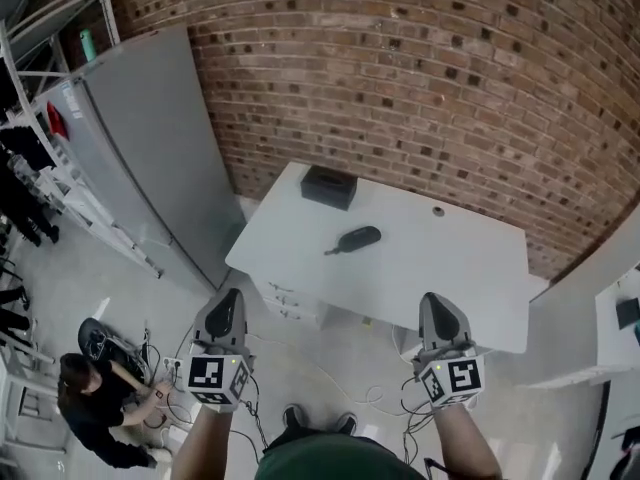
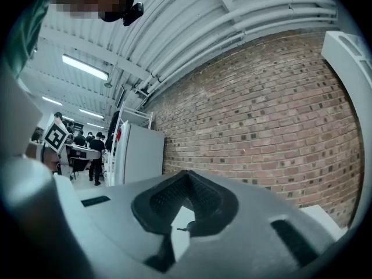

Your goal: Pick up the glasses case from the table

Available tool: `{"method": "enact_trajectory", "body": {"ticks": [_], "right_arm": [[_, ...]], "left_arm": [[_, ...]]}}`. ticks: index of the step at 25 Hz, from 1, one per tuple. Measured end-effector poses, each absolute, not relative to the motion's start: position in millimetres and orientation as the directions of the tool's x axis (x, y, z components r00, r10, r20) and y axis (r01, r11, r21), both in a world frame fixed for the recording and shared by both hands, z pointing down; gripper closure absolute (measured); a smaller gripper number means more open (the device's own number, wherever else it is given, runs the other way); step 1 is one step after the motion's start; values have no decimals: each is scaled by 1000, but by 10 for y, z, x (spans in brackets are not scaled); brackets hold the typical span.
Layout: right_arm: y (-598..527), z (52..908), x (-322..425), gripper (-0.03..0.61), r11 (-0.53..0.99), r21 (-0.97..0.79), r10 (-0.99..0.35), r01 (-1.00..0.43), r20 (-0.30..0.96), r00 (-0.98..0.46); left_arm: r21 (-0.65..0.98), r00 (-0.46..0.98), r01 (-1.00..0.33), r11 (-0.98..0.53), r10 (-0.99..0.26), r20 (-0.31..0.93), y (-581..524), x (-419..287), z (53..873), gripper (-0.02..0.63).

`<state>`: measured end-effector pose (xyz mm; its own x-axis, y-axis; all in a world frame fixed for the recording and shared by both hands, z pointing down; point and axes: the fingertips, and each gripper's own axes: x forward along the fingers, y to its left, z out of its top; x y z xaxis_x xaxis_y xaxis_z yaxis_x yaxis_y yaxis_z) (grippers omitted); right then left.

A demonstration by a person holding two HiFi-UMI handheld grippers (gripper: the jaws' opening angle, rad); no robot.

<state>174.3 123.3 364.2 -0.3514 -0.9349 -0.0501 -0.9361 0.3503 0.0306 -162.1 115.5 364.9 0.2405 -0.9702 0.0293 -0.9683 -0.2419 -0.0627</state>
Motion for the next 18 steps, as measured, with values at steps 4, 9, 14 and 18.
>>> {"method": "enact_trajectory", "body": {"ticks": [4, 9, 14, 18], "right_arm": [[1170, 3687, 1919, 577, 362, 18, -930, -932, -60, -362], [1160, 3963, 2048, 577, 380, -17, -925, -925, -13, -379], [988, 4100, 2063, 576, 392, -43, -920, -919, 12, -392], [798, 4198, 1982, 576, 391, -50, -919, -919, 37, -393]], "left_arm": [[-58, 208, -976, -209, -978, 20, 1187, -1533, 3660, 603], [-42, 144, -988, -147, -987, 73, 1353, -1576, 3895, 601], [-33, 107, -993, -111, -989, 98, 1278, -1640, 4012, 603], [-26, 118, -992, -122, -988, 102, 1051, -1649, 4071, 603]]}}
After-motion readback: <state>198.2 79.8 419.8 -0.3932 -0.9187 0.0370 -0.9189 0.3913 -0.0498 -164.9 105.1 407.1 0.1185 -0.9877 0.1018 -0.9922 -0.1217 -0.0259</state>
